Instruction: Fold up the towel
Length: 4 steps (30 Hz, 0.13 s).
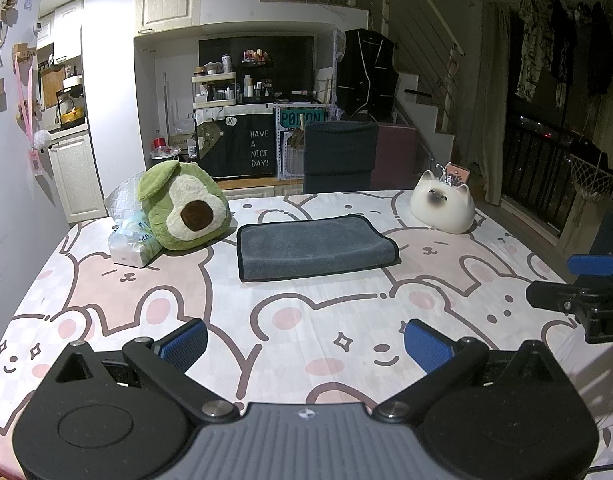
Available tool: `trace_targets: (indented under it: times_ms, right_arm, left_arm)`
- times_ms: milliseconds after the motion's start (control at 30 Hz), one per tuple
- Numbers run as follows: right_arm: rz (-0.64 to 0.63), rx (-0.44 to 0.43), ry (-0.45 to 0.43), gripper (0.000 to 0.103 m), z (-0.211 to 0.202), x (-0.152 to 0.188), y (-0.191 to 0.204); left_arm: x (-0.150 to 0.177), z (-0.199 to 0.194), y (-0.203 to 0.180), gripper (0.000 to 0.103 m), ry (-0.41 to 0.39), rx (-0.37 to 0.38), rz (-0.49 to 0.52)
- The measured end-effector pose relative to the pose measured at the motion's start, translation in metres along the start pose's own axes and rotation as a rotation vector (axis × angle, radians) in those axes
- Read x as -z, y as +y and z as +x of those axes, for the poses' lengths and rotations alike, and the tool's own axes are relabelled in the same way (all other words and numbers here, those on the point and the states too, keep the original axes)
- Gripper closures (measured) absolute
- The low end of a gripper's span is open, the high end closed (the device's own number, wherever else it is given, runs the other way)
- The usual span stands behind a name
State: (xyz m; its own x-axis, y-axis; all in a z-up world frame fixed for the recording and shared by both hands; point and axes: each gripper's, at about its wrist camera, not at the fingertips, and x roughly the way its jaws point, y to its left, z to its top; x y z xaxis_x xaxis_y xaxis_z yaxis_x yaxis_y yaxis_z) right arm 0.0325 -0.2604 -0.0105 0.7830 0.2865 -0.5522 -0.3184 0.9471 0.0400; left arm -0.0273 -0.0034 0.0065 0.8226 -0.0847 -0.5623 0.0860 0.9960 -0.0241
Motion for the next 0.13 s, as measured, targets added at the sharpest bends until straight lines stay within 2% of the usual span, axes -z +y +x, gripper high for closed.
trace_targets:
  times_ms: [133]
  right_arm:
    - [0.0, 0.0, 0.0, 0.0, 0.0, 0.0001, -0.0001]
  left_arm:
    - [0.0002, -0.0002, -0.0001, 0.0, 0.0, -0.002, 0.001]
